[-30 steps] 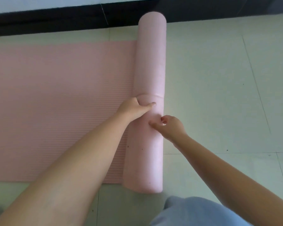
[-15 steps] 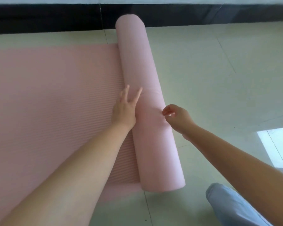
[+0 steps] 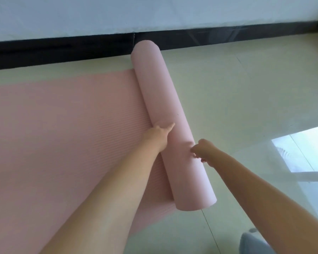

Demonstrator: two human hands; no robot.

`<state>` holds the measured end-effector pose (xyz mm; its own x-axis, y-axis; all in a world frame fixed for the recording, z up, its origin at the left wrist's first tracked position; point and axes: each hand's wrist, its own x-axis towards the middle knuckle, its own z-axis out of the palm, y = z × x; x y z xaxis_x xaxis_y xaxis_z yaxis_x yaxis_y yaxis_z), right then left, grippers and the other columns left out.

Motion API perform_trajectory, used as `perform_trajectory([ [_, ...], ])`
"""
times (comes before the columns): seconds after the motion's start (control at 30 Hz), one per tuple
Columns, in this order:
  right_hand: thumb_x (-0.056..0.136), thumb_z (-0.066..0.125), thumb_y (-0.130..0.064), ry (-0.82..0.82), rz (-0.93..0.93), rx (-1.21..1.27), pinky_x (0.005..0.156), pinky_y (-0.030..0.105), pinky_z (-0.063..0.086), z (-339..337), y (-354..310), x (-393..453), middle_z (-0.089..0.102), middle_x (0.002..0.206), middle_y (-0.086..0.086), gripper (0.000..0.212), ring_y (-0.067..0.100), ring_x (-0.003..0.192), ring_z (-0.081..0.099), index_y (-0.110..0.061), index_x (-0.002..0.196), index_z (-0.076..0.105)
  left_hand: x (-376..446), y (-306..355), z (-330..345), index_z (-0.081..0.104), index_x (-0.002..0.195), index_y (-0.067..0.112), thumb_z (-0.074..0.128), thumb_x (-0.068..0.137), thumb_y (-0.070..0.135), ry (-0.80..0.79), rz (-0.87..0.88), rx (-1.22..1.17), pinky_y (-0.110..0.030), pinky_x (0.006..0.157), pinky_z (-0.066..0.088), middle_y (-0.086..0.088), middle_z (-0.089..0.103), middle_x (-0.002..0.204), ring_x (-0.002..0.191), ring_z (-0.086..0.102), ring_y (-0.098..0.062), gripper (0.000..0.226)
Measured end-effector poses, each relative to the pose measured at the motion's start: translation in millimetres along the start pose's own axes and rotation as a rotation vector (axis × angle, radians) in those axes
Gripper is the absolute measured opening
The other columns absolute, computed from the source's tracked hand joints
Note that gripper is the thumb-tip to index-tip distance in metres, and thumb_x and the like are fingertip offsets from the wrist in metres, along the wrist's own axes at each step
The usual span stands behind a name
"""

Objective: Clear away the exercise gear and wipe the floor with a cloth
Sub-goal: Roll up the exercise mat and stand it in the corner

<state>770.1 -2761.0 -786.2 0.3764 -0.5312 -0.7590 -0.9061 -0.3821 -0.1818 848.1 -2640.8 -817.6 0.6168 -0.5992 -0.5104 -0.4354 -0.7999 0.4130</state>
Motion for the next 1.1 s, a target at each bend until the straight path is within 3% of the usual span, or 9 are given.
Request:
perform_trajectory([
  [0.23,0.088,0.041,0.000,-0.163,-0.141,-0.124,0.047,0.022,0.029,-2,-11,8,0.050,0.066,0.004,0.023,0.018,0.059,0.045,-0.005,0.067,0.049,-16,-11,-7,0.037,0.136,0.004,0.039,0.087,-0.005,0.163,-0.023,0.070,-0.040,0.104,0.037,-0.008,0.022,0.154,0.135,0.036,-0.029,0.050],
  [0.33,0.087,0.044,0.002,-0.153,-0.302,-0.080,0.061,0.020,0.036,1,-2,14,0.050,0.084,-0.003,0.031,0.014,0.070,0.045,-0.010,0.108,0.063,-16,-20,-4,0.027,0.144,0.017,0.039,0.085,-0.005,0.142,-0.097,0.026,-0.038,0.093,0.042,-0.010,0.039,0.140,0.122,0.048,-0.033,0.063],
  [0.43,0.088,0.044,0.002,-0.269,-0.405,0.131,0.081,0.017,0.034,10,13,10,0.050,0.118,-0.004,0.038,0.008,0.093,0.048,-0.022,0.110,0.063,-28,-28,-4,0.015,0.149,0.033,0.037,0.089,0.000,0.092,-0.229,0.078,-0.039,0.096,0.042,-0.012,0.037,0.140,0.126,0.044,-0.033,0.072],
  [0.53,0.090,0.040,0.001,-0.259,-0.501,0.226,0.049,0.002,0.034,31,22,3,0.051,0.109,-0.005,0.032,-0.003,0.065,0.048,-0.020,0.098,0.062,-38,-32,-3,0.031,0.144,0.018,0.040,0.090,0.000,0.140,-0.340,0.105,-0.041,0.104,0.037,-0.009,0.026,0.151,0.138,0.031,-0.028,0.058],
  [0.63,0.092,0.040,0.001,-0.181,-0.625,0.313,0.056,0.001,0.038,53,26,2,0.052,0.107,-0.005,0.027,-0.004,0.077,0.048,-0.021,0.097,0.056,-41,-38,-4,0.039,0.137,0.000,0.040,0.098,0.021,0.229,-0.434,-0.008,-0.038,0.105,0.035,-0.011,0.029,0.151,0.137,0.035,-0.028,0.044],
  [0.8,0.088,0.055,-0.010,-0.098,-0.440,0.430,0.077,0.022,0.038,71,22,-2,0.047,0.129,0.008,0.044,0.012,0.094,0.049,-0.007,0.131,0.045,-55,-39,4,0.008,0.150,0.022,0.053,0.090,0.045,0.145,-0.489,-0.280,-0.035,0.108,0.032,-0.010,0.030,0.152,0.137,0.035,-0.028,0.079],
  [0.87,0.088,0.057,-0.017,-0.168,-0.358,0.368,0.073,0.024,0.036,72,20,-3,0.049,0.121,0.009,0.037,0.019,0.094,0.053,-0.004,0.123,0.051,-61,-39,15,0.006,0.151,0.024,0.054,0.090,0.042,0.155,-0.512,-0.237,-0.036,0.111,0.030,-0.009,0.024,0.155,0.140,0.030,-0.028,0.080],
  [0.97,0.087,0.059,-0.026,-0.228,-0.361,0.230,0.056,0.027,0.034,71,16,-11,0.046,0.072,0.003,0.027,0.022,0.068,0.048,-0.008,0.068,0.052,-70,-32,27,0.018,0.149,0.026,0.050,0.095,0.026,0.315,-0.504,-0.152,-0.040,0.114,0.030,-0.006,0.017,0.158,0.143,0.024,-0.026,0.063],
  [1.1,0.091,0.052,-0.024,-0.237,-0.453,0.176,0.074,0.025,0.039,74,18,-19,0.060,0.115,0.010,0.032,0.023,0.092,0.052,-0.004,0.115,0.058,-81,-28,30,0.027,0.147,0.030,0.032,0.094,-0.007,0.347,-0.349,-0.020,-0.035,0.116,0.021,0.004,0.007,0.160,0.147,0.009,-0.018,0.065],
])
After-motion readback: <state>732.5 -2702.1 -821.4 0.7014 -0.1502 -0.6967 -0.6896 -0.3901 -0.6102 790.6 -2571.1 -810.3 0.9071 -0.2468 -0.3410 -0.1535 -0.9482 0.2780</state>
